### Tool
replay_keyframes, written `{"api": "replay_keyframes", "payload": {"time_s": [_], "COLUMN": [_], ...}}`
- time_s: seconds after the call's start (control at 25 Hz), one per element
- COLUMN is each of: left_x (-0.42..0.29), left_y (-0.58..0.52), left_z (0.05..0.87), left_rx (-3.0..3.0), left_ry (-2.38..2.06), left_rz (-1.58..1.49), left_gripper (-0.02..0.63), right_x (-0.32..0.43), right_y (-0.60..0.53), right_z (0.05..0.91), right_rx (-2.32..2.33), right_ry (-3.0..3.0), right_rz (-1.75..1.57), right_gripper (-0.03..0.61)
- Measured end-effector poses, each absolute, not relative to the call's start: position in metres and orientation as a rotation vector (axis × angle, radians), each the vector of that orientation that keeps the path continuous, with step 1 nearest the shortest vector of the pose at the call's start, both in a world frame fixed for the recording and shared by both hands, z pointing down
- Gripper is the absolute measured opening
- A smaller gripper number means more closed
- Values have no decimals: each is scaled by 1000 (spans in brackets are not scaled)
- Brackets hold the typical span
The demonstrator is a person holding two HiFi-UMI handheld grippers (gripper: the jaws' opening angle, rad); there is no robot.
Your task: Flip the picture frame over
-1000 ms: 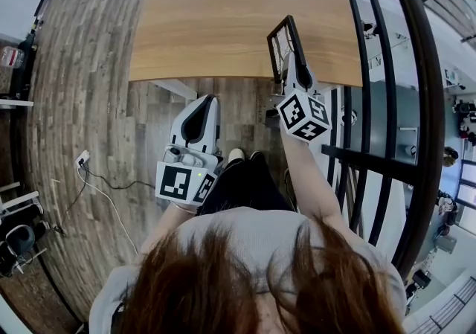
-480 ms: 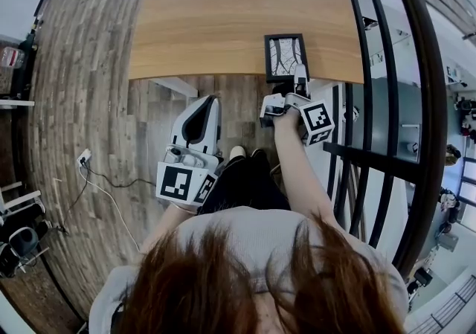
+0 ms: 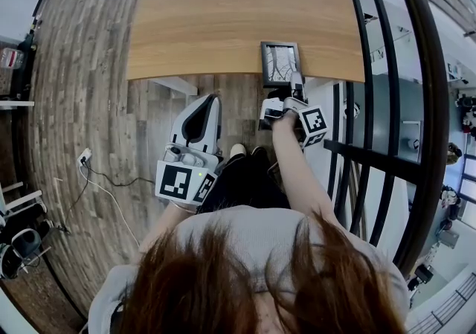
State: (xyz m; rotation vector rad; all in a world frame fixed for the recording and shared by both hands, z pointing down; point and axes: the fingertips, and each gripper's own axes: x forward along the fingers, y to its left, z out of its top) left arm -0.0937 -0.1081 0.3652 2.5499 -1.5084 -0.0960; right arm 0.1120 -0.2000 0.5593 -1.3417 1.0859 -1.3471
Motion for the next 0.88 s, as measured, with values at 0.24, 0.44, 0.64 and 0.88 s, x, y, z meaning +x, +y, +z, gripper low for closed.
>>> {"api": "replay_keyframes", "payload": {"time_s": [0.24,0.44,0.64,0.88], "left_x": [-88,-86,-81,-77], "left_y": [-109,-110,-104,-101], "left_z": [371,374,377,381], "left_rx": [2550,2544,2546,2539], "left_ry": [-1486,-1479,-1460,-1451], "left_rz": [-79,-72,-66,-58], "left_gripper": [6,6,6,6], "right_x": [112,112,113,112], "right_y": [-200,-195,-194,-196], "right_z": [570,577,589,595], "right_rx": [-1285,-1287,-1230,-1217], "right_ry": [1112,1129,1122,1100], "right_rz": [-1332,-1318,-1307,-1322], "right_gripper": [57,57,57,58]}}
